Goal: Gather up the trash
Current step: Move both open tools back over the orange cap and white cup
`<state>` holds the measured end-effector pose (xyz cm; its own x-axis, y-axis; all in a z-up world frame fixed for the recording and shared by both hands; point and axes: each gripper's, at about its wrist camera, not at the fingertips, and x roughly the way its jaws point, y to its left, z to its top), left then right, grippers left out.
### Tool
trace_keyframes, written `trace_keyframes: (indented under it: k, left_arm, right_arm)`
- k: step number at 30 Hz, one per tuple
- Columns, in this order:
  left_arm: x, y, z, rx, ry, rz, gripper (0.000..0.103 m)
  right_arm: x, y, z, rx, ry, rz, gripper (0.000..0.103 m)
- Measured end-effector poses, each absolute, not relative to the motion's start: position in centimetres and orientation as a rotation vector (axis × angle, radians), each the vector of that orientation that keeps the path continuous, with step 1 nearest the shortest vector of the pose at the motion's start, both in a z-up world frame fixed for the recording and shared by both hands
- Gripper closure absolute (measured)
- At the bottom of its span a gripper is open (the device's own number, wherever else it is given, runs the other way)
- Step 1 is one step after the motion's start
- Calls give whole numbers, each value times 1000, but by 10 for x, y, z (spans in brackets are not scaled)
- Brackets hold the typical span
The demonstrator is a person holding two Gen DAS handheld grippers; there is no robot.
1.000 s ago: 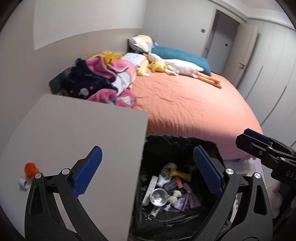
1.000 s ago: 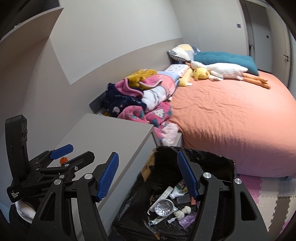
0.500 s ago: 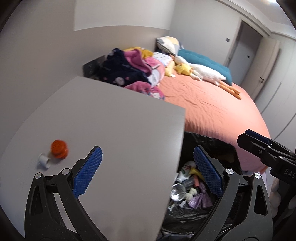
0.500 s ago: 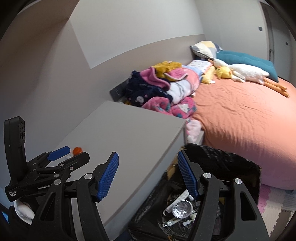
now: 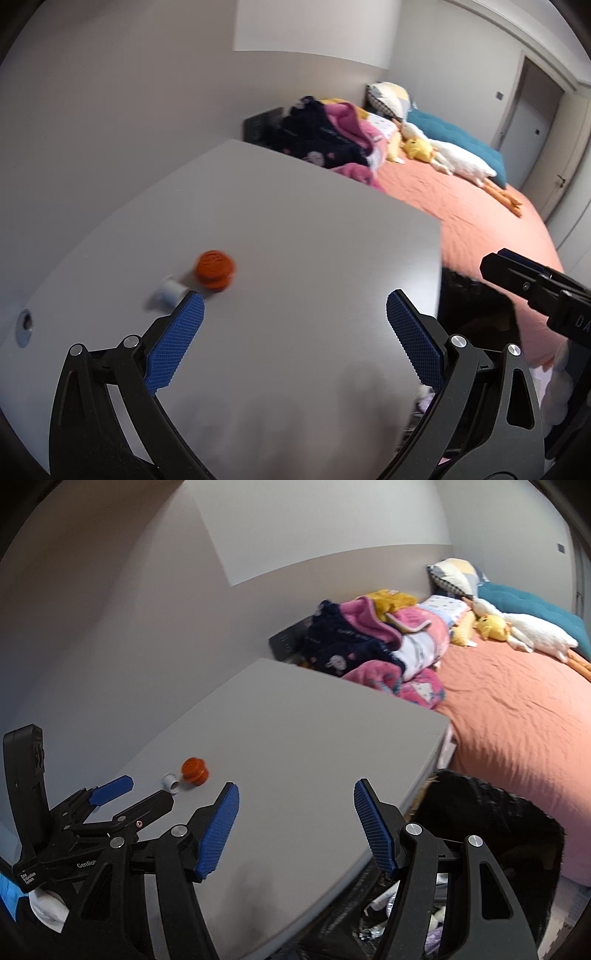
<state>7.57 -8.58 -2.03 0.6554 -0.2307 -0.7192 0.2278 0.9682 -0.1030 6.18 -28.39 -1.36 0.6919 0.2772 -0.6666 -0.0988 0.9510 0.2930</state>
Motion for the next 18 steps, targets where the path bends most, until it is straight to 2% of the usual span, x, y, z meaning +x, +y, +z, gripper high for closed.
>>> trace_keyframes:
  k: [2, 11, 18]
  left_arm:
    - [75, -76, -24, -6, 820, -238, 9]
    - [77, -32, -41, -26, 854, -168, 27]
    - [91, -8, -58, -41, 895, -129, 31]
  right_arm:
    - [66, -275, -16, 241, 791, 232, 40]
    - [84, -236, -28, 222, 838, 291, 51]
    - [101, -209, -39, 217, 880, 320, 52]
